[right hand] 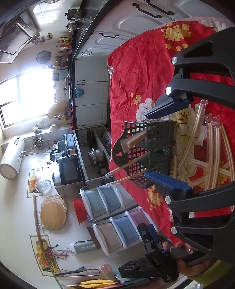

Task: Organize utensils

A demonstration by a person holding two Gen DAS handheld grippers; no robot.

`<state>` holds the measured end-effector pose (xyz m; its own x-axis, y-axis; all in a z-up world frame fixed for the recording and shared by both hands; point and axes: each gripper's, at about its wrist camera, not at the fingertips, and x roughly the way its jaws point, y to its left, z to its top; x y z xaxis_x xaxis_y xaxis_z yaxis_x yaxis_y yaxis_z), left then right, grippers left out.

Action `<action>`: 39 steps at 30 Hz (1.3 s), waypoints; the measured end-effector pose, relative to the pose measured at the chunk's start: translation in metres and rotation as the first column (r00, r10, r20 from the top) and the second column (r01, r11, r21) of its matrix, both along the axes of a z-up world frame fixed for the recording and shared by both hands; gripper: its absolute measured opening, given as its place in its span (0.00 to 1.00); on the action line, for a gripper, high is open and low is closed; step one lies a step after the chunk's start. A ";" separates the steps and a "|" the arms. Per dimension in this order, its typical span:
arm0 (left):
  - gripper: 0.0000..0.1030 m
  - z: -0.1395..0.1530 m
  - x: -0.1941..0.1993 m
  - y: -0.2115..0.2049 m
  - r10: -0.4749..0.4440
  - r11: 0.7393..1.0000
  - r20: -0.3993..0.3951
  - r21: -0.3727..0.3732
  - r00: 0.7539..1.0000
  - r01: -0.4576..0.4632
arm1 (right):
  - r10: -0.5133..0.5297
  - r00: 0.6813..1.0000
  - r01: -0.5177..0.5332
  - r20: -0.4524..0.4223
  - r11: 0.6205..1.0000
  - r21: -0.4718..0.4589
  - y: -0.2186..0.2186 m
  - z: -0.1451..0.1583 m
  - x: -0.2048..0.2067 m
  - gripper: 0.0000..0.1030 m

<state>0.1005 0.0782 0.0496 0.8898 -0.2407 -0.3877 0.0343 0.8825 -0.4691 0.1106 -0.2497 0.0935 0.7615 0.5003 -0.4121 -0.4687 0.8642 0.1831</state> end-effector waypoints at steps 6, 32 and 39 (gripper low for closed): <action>0.90 -0.009 -0.007 0.000 -0.008 1.000 -0.024 0.008 1.000 0.008 | 0.004 1.000 -0.005 -0.012 1.000 -0.022 0.000 -0.009 -0.005 0.58; 0.89 -0.061 -0.020 -0.011 -0.121 0.992 -0.187 0.003 0.975 0.123 | -0.028 0.990 0.019 -0.138 0.997 -0.072 -0.009 -0.057 -0.006 0.60; 0.89 -0.072 -0.021 -0.023 -0.172 0.983 -0.227 0.019 0.959 0.181 | -0.064 0.982 0.049 -0.177 0.995 -0.087 -0.016 -0.070 -0.002 0.60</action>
<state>0.0796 0.0556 -0.0224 0.7242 -0.3665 -0.5841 0.0890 0.8897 -0.4478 0.1083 -0.2662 0.0234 0.6972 0.4176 -0.5826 -0.3848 0.9038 0.1873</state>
